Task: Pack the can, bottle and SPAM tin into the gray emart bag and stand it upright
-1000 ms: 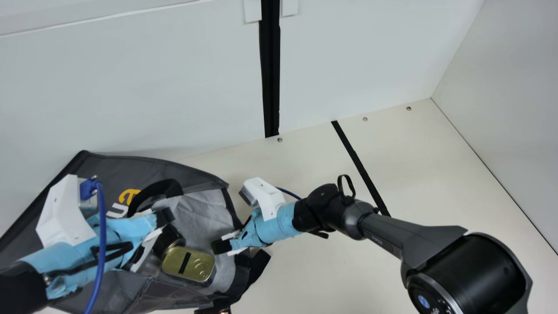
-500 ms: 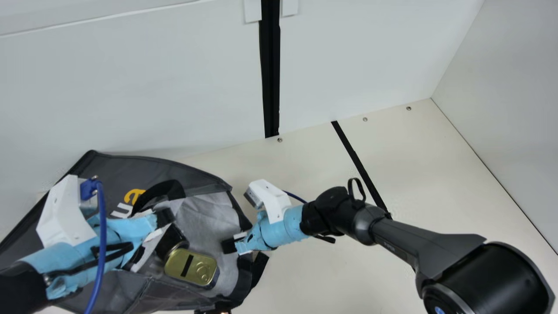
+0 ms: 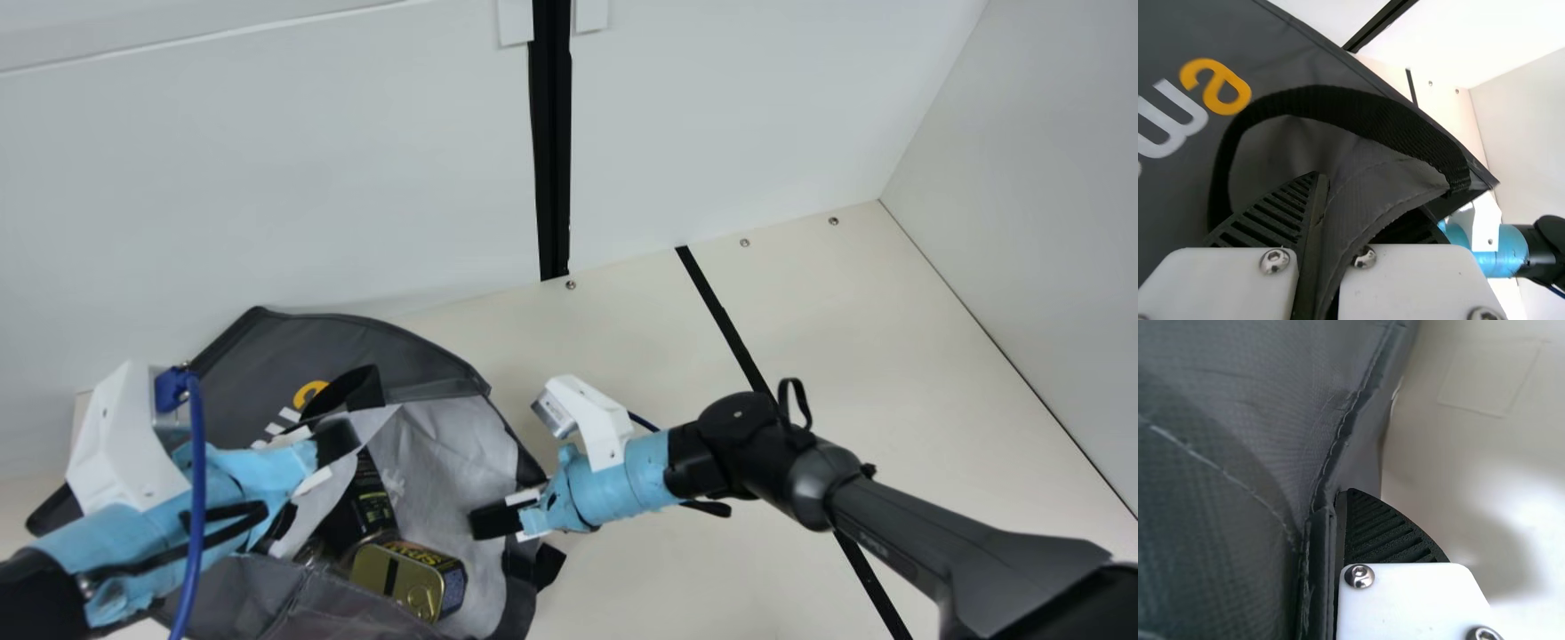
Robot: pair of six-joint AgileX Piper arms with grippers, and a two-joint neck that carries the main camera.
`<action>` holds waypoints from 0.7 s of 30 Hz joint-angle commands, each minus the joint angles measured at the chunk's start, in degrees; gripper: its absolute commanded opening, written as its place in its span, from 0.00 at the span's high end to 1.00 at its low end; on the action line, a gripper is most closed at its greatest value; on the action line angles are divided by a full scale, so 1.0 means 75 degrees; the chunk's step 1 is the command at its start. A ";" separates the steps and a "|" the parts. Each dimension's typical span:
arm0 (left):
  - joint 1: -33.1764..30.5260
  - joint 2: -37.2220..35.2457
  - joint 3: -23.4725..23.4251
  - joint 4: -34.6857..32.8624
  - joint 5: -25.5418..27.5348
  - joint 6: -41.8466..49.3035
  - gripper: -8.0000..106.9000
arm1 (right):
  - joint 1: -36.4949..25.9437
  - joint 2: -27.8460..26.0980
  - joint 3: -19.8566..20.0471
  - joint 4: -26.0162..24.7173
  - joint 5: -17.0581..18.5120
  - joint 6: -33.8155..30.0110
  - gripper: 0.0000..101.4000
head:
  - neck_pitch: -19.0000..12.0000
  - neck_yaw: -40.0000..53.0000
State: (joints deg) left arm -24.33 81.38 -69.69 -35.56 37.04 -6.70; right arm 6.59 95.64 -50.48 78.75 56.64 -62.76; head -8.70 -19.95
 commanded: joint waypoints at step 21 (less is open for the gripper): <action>0.0134 -0.0300 -0.0480 -0.0846 -0.0007 0.0605 1.00 | -0.1375 -0.1911 0.0203 0.0018 0.1768 0.1276 1.00 | -0.0173 -0.0007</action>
State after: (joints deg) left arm -23.41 79.15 -72.95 -42.01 36.38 -2.34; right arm -3.74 82.04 -49.01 77.81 70.21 -53.99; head -8.70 -19.95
